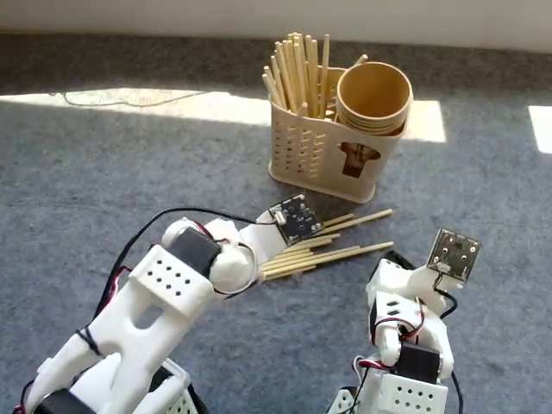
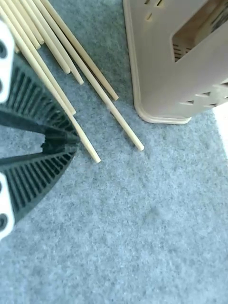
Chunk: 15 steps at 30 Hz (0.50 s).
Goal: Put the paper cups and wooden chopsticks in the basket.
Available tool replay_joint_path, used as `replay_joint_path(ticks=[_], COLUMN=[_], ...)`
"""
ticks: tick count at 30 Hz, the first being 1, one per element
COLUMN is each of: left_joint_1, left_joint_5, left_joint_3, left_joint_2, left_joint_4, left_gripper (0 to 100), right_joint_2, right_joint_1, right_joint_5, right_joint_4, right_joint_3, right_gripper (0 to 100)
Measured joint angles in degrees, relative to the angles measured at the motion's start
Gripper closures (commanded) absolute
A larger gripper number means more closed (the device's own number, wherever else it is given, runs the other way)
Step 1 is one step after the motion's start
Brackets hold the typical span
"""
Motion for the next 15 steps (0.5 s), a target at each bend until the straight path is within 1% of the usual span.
replay_joint_path(ticks=[4,8,11,15], left_joint_1=[-0.4,-3.6,-5.8,-6.3], left_joint_5=[-0.1,0.0,3.3,8.4], left_joint_3=[-3.6,-9.4,-14.7,-21.5], left_joint_2=[-3.8,-5.4,-5.5,-5.5], left_joint_4=[0.4,0.4,0.4,0.4], left_gripper=[99,99,99,99], right_joint_2=[0.0,0.0,0.0,0.0], right_joint_1=[0.0,0.0,0.0,0.0], right_joint_5=[0.0,0.0,0.0,0.0], right_joint_4=[0.0,0.0,0.0,0.0], right_joint_3=[0.1,0.1,0.1,0.1], right_gripper=[99.3,99.3,99.3,99.3])
